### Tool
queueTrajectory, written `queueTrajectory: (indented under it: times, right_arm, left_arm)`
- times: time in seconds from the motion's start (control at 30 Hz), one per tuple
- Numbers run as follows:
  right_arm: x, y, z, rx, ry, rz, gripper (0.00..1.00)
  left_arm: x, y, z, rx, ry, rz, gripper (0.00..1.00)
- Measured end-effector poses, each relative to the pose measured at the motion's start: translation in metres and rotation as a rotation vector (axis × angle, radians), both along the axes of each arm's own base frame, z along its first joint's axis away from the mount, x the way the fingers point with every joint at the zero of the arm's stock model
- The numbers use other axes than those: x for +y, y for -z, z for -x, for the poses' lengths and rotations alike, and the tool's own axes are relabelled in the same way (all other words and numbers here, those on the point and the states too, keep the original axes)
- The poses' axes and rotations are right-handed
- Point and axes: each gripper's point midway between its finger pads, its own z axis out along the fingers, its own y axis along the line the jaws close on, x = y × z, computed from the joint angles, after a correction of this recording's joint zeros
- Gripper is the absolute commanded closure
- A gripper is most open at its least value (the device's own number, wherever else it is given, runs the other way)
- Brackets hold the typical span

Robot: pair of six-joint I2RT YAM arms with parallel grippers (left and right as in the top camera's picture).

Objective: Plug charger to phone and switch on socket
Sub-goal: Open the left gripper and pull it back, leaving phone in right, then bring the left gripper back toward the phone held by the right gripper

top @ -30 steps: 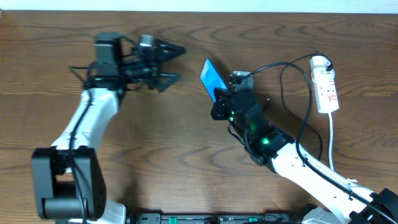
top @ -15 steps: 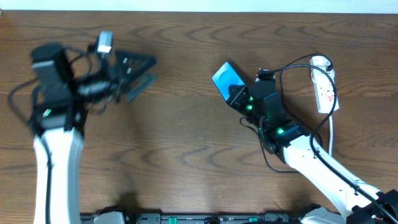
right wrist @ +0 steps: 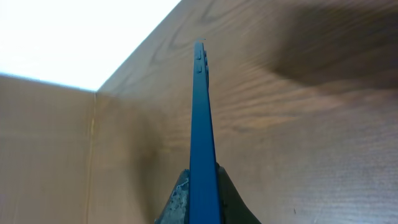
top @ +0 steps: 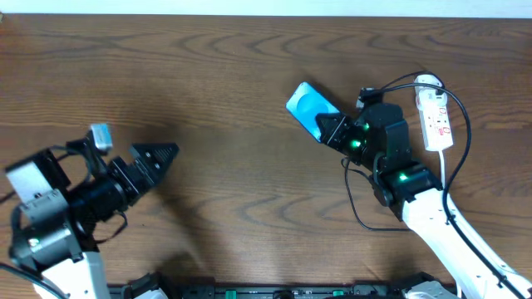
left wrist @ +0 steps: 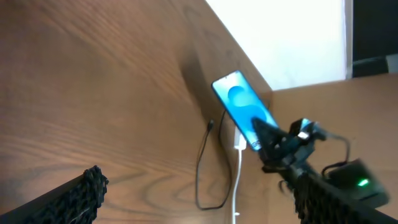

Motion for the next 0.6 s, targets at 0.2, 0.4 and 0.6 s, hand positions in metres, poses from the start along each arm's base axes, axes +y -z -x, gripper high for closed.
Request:
queueTrajectory:
  times: [0.2,0.4,0.6]
  right_arm:
    - [-0.011,-0.007,0.023,-0.04,-0.02,-0.025,0.99]
    - [-0.032,-0.006,0.033,-0.118,0.081,-0.169,0.99]
    - [-0.03,0.018,0.043,-0.141,0.106,-0.313,0.99]
  left_arm:
    - [-0.013,0.041,-0.003,-0.095,0.091,0.09,0.02]
    - [-0.012,0.074,-0.014,-0.045,0.047,0.228,0.02]
    - [-0.009,0.083,-0.027,0.078,-0.043,0.349,0.02]
